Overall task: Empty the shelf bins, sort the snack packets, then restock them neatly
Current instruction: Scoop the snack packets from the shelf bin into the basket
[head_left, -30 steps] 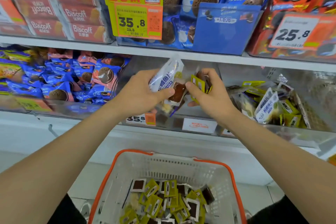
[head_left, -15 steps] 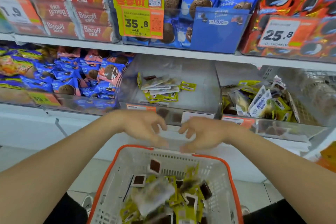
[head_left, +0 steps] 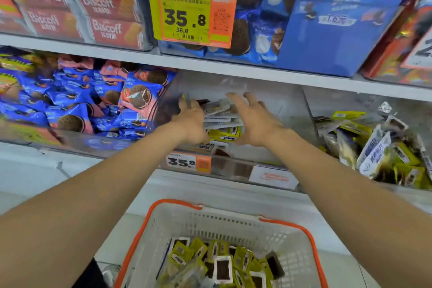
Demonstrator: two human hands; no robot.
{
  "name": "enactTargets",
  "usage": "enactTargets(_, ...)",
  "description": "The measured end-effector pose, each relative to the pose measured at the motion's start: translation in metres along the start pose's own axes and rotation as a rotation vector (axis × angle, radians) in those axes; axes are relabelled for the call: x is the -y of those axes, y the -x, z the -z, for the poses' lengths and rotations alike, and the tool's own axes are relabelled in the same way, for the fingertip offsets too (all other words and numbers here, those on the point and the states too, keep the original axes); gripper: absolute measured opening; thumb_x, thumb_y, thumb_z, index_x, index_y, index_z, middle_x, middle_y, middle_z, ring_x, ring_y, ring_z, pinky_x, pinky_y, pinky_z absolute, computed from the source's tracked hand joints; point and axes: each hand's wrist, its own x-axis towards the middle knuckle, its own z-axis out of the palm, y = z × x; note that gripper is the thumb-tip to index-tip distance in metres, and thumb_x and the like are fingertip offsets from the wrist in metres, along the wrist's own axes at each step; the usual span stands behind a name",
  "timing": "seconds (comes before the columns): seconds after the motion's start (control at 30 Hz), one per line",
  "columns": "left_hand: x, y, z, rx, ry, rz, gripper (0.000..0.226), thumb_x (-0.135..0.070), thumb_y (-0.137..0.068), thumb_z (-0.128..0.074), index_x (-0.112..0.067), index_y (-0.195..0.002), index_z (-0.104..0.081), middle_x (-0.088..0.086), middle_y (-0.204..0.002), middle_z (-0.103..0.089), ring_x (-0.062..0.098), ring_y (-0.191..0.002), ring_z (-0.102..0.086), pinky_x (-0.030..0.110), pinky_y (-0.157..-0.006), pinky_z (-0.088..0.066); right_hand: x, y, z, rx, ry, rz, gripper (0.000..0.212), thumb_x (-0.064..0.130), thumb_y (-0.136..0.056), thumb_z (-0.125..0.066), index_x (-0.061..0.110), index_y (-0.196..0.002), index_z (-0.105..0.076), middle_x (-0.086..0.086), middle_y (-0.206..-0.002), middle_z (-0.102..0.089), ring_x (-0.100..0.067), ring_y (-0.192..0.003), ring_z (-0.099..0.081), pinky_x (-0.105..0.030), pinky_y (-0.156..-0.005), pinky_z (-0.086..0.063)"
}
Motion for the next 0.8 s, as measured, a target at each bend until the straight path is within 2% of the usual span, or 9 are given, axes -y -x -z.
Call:
enactTargets(0.1,-0.002,-0.015,0.002,0.022,0.037,0.011,0.14,-0.029,-0.078,-0.091,0.0,-0.161,0.018,0.025,-0.165,0.033,0.039,-0.16,0.0,0.042,-0.126,-0.028,0.012,-0.032,-0.007,0.092,0.084,0.12,0.152,0.023,-0.054,-0.103,0.053,-0.158,0.003,-0.002,-0.169,-0.001,-0.048,-0.153,-0.014,-0.063,-0.106,-0.046)
enactTargets(0.17,0.0,-0.024,0.001,0.023,0.027,0.004,0.136,-0.022,-0.075,-0.093,-0.003,-0.164,0.008,0.022,-0.167,0.026,0.035,-0.158,-0.018,0.036,-0.123,-0.034,0.012,-0.053,-0.008,0.218,0.094,0.147,0.157,0.024,-0.05,-0.105,0.052,-0.159,0.004,0.0,-0.17,-0.002,-0.05,-0.154,-0.008,-0.064,-0.114,-0.039)
enactTargets(0.23,0.003,-0.031,-0.003,0.009,0.055,-0.02,0.134,-0.019,-0.068,-0.097,-0.005,-0.164,-0.006,0.015,-0.166,0.006,0.032,-0.15,-0.035,0.032,-0.12,-0.038,0.008,-0.069,-0.01,0.316,0.095,0.189,0.161,0.035,-0.042,-0.106,0.047,-0.161,0.001,-0.001,-0.169,-0.007,-0.045,-0.155,-0.014,-0.059,-0.119,-0.035)
enactTargets(0.37,0.002,-0.038,-0.01,0.06,0.118,-0.054,0.152,-0.042,-0.051,-0.104,-0.008,-0.164,-0.007,0.008,-0.154,-0.011,0.03,-0.148,-0.029,0.03,-0.122,-0.034,0.001,-0.085,-0.012,0.365,0.094,0.248,0.159,0.045,-0.038,-0.106,0.037,-0.164,-0.008,-0.004,-0.164,-0.02,-0.029,-0.15,-0.03,-0.044,-0.119,-0.039)
enactTargets(0.47,0.006,-0.044,-0.01,0.023,0.103,-0.051,0.153,-0.046,-0.039,-0.106,-0.014,-0.16,-0.018,0.007,-0.151,-0.013,0.031,-0.147,-0.03,0.033,-0.124,-0.034,-0.003,-0.093,-0.013,0.188,0.132,0.317,0.126,0.043,-0.058,-0.095,0.034,-0.161,-0.023,-0.009,-0.146,-0.045,-0.034,-0.13,-0.051,-0.048,-0.102,-0.052)
enactTargets(0.57,0.008,-0.046,-0.01,-0.043,0.104,-0.072,0.127,-0.031,-0.049,-0.104,-0.016,-0.154,-0.034,0.005,-0.152,-0.016,0.031,-0.139,-0.043,0.038,-0.12,-0.04,0.001,-0.087,-0.026,0.062,0.257,0.342,0.1,0.05,-0.077,-0.079,0.027,-0.156,-0.023,-0.012,-0.142,-0.046,-0.04,-0.109,-0.062,-0.048,-0.079,-0.057)
enactTargets(0.63,0.008,-0.045,-0.011,-0.138,0.15,-0.084,0.099,-0.016,-0.062,-0.098,-0.016,-0.146,-0.044,0.002,-0.149,-0.02,0.031,-0.131,-0.052,0.04,-0.115,-0.046,0.006,-0.083,-0.034,0.033,0.331,0.342,0.085,0.042,-0.088,-0.072,0.022,-0.154,-0.022,-0.014,-0.142,-0.044,-0.042,-0.102,-0.063,-0.044,-0.069,-0.053)
enactTargets(0.7,0.006,-0.043,-0.012,-0.212,0.202,-0.135,0.079,-0.018,-0.072,-0.091,-0.016,-0.14,-0.051,0.003,-0.143,-0.029,0.03,-0.131,-0.051,0.04,-0.114,-0.045,0.006,-0.083,-0.034,-0.013,0.346,0.349,0.073,0.025,-0.092,-0.067,0.021,-0.151,-0.025,-0.015,-0.136,-0.047,-0.043,-0.099,-0.064,-0.042,-0.065,-0.048)
enactTargets(0.8,0.004,-0.04,-0.009,-0.321,0.287,-0.185,0.059,-0.02,-0.078,-0.086,-0.019,-0.132,-0.064,0.006,-0.135,-0.05,0.026,-0.125,-0.055,0.04,-0.11,-0.048,-0.001,-0.078,-0.02,-0.055,0.276,0.352,0.068,0.017,-0.092,-0.061,0.023,-0.151,-0.027,-0.015,-0.122,-0.056,-0.042,-0.095,-0.065,-0.041,-0.065,-0.046)
